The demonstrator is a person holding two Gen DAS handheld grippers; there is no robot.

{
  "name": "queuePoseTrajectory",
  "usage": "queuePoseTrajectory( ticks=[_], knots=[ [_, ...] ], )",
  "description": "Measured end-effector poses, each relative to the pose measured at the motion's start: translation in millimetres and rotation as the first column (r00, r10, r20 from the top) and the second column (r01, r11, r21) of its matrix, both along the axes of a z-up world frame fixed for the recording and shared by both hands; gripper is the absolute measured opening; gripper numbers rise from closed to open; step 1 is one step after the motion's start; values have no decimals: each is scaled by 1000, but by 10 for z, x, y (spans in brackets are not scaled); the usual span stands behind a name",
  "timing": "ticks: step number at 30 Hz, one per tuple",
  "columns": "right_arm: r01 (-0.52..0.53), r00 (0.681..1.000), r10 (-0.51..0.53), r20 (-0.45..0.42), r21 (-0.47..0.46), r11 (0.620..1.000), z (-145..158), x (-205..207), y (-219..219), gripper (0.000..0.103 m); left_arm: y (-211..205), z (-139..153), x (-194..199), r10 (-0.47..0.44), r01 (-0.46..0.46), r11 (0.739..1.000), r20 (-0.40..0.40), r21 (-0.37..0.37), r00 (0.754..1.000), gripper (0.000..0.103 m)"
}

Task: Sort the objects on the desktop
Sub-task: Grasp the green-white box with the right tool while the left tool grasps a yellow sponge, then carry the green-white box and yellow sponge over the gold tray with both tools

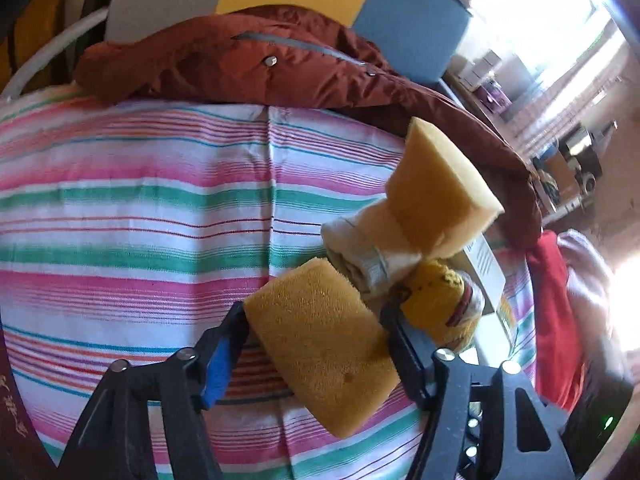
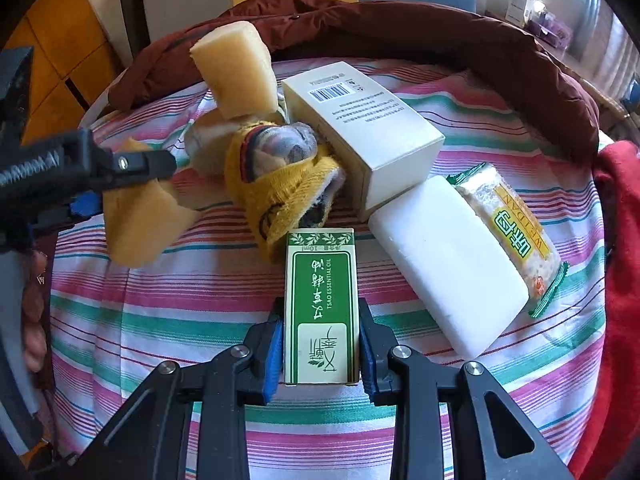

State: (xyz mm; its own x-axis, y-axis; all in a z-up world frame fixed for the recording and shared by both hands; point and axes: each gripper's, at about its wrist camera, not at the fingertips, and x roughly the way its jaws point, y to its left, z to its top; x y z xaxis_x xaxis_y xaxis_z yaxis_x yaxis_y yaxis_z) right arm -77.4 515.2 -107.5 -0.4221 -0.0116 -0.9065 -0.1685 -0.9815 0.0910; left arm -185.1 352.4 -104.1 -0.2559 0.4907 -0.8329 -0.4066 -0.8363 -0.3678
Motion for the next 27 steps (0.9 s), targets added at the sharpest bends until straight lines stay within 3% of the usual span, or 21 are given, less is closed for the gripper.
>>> queuePoseTrajectory(
  ticks=[4,11,19,27],
  knots=[
    [-8,1000,8,-1,17,1000,17,42,-66,31,-27,89,165,-50,49,999,-60,-13,997,59],
    [-43,999,43,-12,-12,999,25,64,-93,31,-231,236,449,-69,69,998,-114,-11,991,58],
    [-97,995,96,-13,-112,989,54,136,-101,31,-606,510,778,-70,71,997,-184,1,980,58],
    [-212,977,200,-76,-237,948,119,222,-297,31,-978,681,1093,-60,63,998,-238,7,969,58]
  ],
)
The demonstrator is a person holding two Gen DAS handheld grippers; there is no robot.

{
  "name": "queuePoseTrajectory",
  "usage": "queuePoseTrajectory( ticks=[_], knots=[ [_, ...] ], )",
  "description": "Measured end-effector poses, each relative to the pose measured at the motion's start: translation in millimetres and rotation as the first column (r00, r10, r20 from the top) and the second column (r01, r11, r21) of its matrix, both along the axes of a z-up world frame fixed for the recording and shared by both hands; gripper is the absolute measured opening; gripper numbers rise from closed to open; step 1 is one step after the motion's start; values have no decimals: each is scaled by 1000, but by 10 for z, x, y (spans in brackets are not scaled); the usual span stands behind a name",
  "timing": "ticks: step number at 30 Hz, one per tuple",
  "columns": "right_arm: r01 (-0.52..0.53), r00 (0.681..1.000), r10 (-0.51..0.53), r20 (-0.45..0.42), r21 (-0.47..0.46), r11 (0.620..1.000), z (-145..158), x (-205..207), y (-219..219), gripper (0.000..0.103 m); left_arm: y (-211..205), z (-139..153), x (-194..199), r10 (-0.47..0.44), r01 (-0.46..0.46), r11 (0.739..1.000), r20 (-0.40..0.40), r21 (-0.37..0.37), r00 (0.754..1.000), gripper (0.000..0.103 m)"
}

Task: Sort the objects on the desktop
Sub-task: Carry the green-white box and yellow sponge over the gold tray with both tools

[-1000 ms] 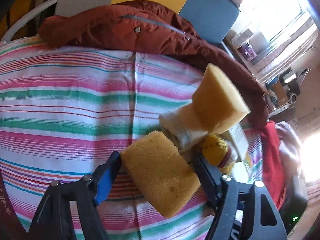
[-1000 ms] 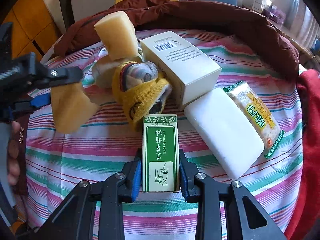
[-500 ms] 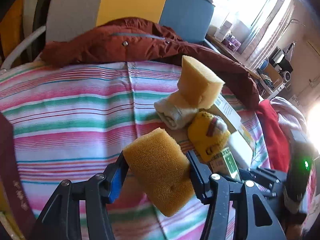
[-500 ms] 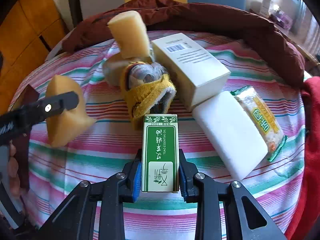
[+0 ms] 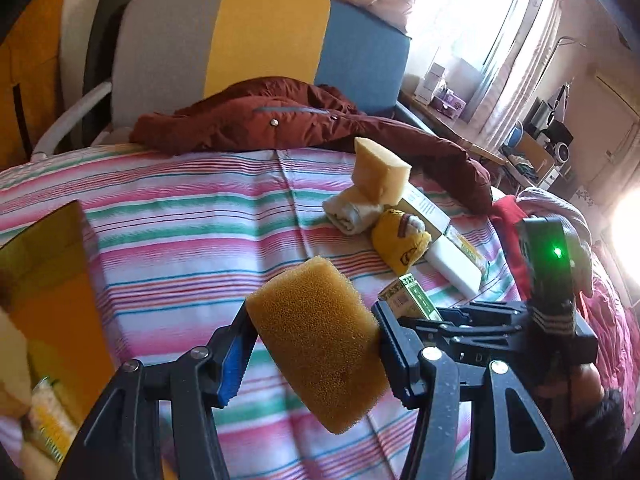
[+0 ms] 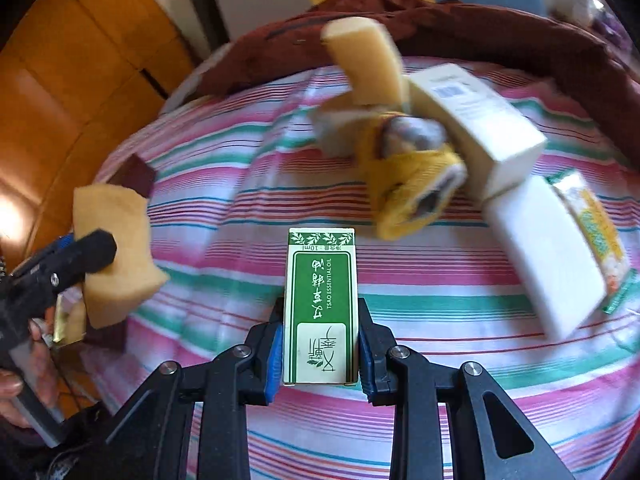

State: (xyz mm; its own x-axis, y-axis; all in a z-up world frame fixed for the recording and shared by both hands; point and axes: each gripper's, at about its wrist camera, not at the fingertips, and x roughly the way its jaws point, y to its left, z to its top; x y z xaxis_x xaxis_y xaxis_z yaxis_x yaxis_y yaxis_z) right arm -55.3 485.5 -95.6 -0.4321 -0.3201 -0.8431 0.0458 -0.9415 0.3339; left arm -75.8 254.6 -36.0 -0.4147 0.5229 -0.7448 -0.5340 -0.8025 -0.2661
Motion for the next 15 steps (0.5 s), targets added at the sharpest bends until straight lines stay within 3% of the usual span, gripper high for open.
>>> queuePoseTrajectory(
  ticks=[7,15],
  knots=[
    [-48,999,47,-12,-35,998,29,-18,-328,31,-566,126,76,85,-85,996,-27,13,996,58],
    [-125,990,122,-64,-41,991,325,7,-845,31,-1225,177,65,209,-208,978,-38,32,977,58]
  ],
)
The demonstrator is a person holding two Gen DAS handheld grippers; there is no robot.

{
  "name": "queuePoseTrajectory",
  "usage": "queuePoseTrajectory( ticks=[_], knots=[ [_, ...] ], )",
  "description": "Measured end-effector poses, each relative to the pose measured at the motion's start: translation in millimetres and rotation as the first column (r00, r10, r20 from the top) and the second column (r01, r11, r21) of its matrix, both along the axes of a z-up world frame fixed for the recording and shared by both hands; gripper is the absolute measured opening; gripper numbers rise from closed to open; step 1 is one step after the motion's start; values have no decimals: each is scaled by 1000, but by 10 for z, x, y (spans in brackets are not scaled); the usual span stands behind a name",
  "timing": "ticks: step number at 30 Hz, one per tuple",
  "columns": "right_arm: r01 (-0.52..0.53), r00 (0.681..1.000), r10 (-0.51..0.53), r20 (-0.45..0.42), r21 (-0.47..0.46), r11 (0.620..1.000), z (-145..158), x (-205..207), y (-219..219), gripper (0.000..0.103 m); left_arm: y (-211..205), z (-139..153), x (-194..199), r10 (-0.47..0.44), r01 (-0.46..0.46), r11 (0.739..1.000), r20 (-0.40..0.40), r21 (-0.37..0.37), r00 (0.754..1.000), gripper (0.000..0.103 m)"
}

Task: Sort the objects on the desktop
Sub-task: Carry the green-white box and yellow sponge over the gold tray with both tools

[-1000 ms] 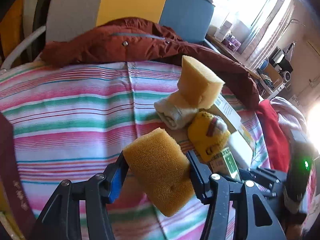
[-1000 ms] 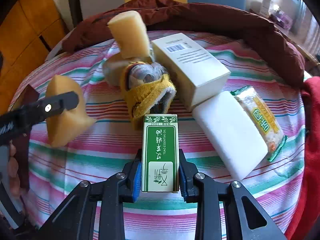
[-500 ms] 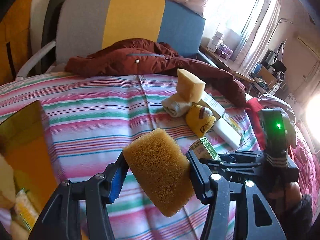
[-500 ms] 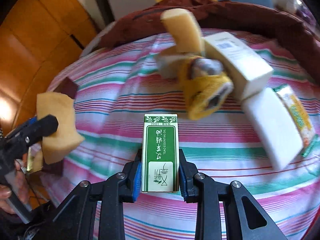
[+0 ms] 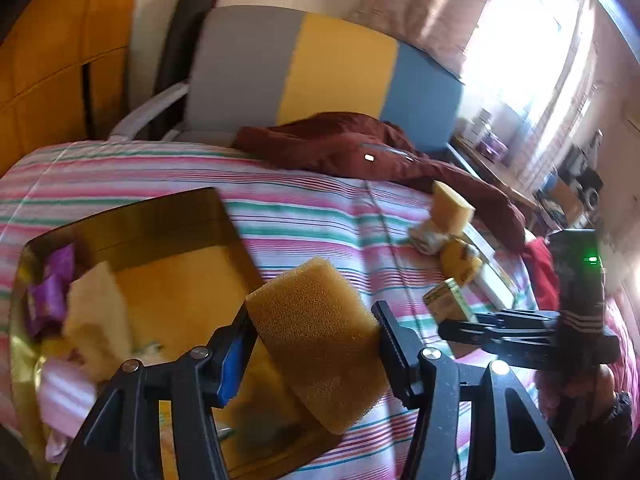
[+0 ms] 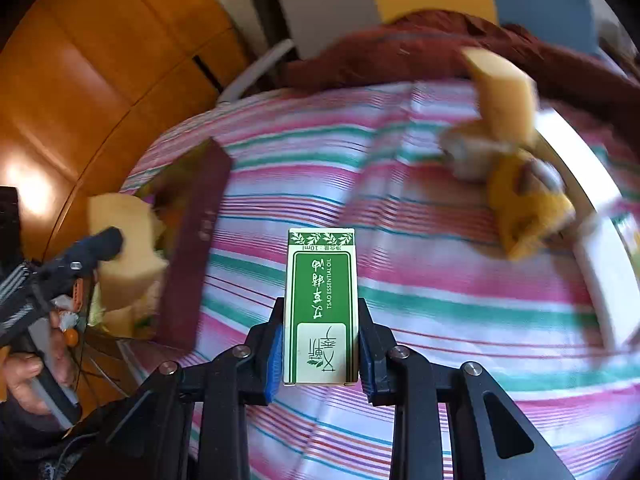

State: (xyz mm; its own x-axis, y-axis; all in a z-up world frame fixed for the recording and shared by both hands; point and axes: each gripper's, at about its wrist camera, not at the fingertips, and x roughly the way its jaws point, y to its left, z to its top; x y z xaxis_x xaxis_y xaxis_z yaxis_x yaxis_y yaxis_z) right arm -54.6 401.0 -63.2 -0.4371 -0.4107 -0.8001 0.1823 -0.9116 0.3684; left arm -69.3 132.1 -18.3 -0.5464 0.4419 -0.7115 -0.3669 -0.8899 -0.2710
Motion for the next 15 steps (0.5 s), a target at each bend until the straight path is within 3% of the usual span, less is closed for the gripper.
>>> queuePoseTrajectory(
  ticks=[9,15],
  knots=[
    [-138,988,136,-69,-29,990,342,-102,-910,31,-763,132,-5,138,-137,990,-39,20,990,58],
    [-211,976,209,-62,-42,977,380,-230,-1511,31,-1361,161,-120,269,-269,963,-58,14,961,59]
  ],
)
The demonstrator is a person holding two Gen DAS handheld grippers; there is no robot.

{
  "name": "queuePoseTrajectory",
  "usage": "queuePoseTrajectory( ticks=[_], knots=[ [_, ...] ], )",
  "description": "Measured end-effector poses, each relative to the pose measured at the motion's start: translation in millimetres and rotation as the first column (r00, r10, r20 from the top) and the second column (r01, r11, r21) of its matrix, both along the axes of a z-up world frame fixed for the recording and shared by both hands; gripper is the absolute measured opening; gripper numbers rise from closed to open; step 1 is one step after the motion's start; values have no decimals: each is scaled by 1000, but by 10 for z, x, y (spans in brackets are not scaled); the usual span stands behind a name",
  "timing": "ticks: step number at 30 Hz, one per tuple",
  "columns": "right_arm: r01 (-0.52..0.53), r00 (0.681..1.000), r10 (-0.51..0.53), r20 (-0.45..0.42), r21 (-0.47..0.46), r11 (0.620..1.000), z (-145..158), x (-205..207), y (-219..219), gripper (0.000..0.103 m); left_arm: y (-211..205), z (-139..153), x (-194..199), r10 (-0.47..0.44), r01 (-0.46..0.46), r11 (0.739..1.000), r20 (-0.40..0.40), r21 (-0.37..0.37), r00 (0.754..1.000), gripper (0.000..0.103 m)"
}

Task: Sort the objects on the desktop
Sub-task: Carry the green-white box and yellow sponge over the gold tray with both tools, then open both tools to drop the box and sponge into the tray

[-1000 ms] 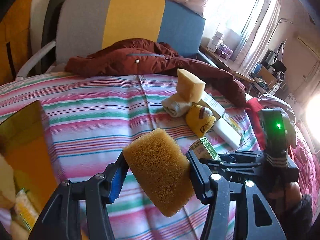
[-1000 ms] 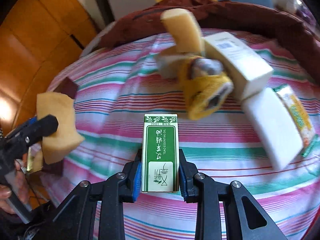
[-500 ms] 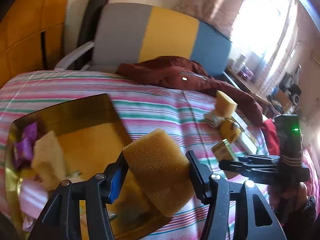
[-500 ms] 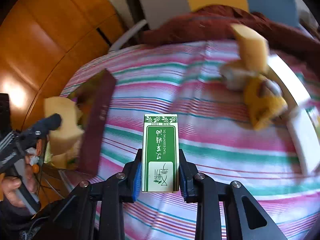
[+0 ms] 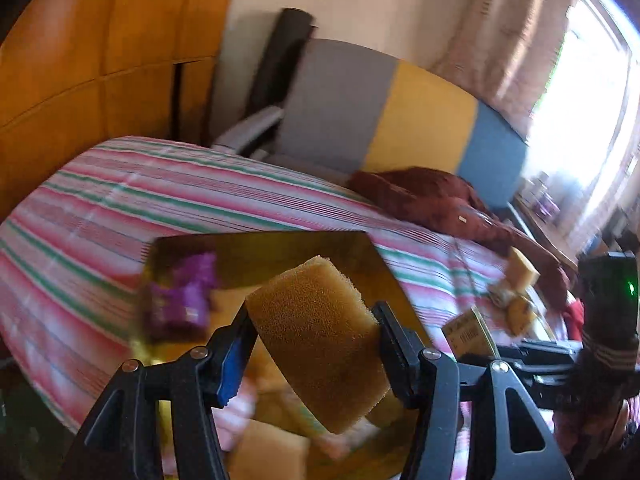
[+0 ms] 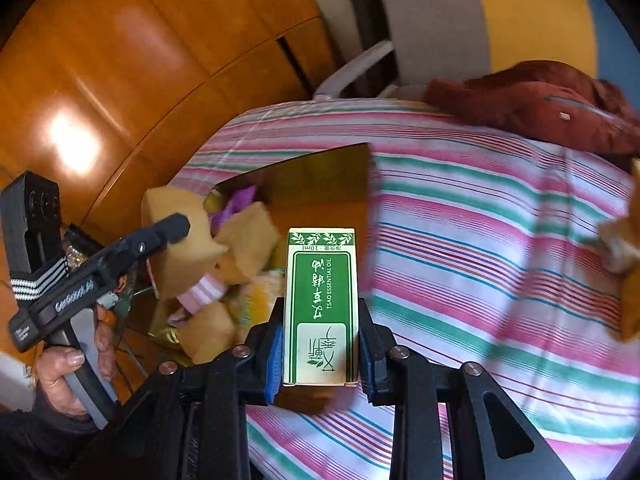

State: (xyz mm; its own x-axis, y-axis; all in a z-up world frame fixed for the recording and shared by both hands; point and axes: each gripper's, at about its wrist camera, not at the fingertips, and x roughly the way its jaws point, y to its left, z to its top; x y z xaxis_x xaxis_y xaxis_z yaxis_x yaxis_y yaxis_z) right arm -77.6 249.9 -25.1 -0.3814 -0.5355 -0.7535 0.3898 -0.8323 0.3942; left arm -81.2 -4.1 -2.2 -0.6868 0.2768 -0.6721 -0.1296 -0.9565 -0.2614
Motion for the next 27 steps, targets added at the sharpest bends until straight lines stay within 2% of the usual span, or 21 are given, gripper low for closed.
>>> queuePoseTrajectory(
  ticks=[5,9,10,11,12,16,19,21,27],
  knots=[
    [-36,998,36,42,0,999,-73,-194,-488,31,-355,-154,-175,72,-71,997,37,-34,997,61],
    [1,998,2,58,-47,999,-87,-359,-718,34,-489,-310,-303,115,-110,992,82,-65,990,67],
    [21,998,-17,62,-69,997,-82,-402,-753,39,-522,-348,-318,126,-121,991,98,-57,987,69],
    [29,998,-24,66,-86,996,-76,-425,-782,52,-543,-363,-314,129,-124,991,106,-52,986,71],
    [34,997,-28,66,-96,995,-71,-439,-801,60,-554,-386,-309,128,-124,991,112,-47,985,72],
    [35,997,-31,67,-69,997,-96,-390,-864,63,-564,-418,-244,136,-130,990,103,-61,985,75],
    [46,998,-45,52,-21,999,-125,-298,-835,73,-568,-417,-194,145,-140,989,95,-56,985,80],
    [62,997,-62,37,13,998,-141,-235,-794,86,-579,-400,-146,152,-149,988,86,-45,985,80],
    [117,993,-114,-35,87,989,-109,-11,-610,95,-596,-250,58,165,-165,986,4,9,986,80]
  ],
)
